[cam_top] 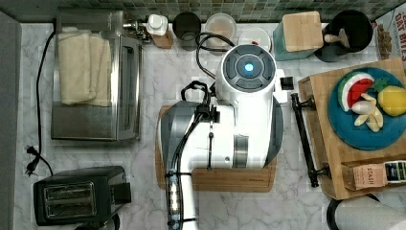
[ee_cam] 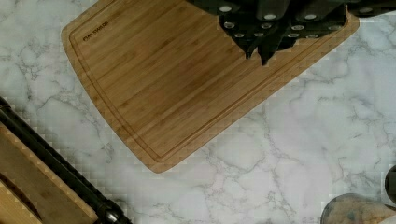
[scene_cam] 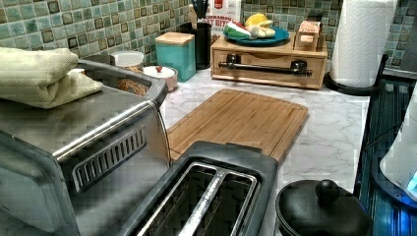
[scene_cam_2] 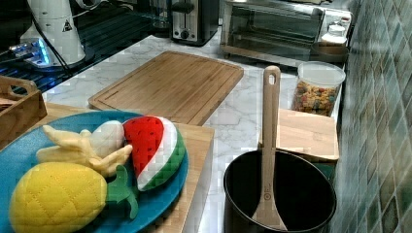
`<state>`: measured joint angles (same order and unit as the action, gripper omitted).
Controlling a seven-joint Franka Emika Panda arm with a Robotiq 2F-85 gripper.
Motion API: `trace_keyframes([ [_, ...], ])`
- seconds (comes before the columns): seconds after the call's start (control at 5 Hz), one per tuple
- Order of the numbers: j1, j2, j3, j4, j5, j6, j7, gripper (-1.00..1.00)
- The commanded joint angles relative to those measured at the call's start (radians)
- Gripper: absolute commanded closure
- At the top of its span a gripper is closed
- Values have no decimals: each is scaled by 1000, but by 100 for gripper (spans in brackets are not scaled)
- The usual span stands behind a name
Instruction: Pick up the towel.
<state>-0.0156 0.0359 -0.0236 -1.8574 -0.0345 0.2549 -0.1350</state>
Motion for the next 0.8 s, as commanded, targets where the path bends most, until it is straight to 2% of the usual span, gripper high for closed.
trace_keyframes([
  [0.2,0,0,0,-12,0,0,-1,100],
  [0.4,-1,0,1,-12,0,0,-1,100],
  [0.8,16,34,14,-32,-17,162,1,100],
])
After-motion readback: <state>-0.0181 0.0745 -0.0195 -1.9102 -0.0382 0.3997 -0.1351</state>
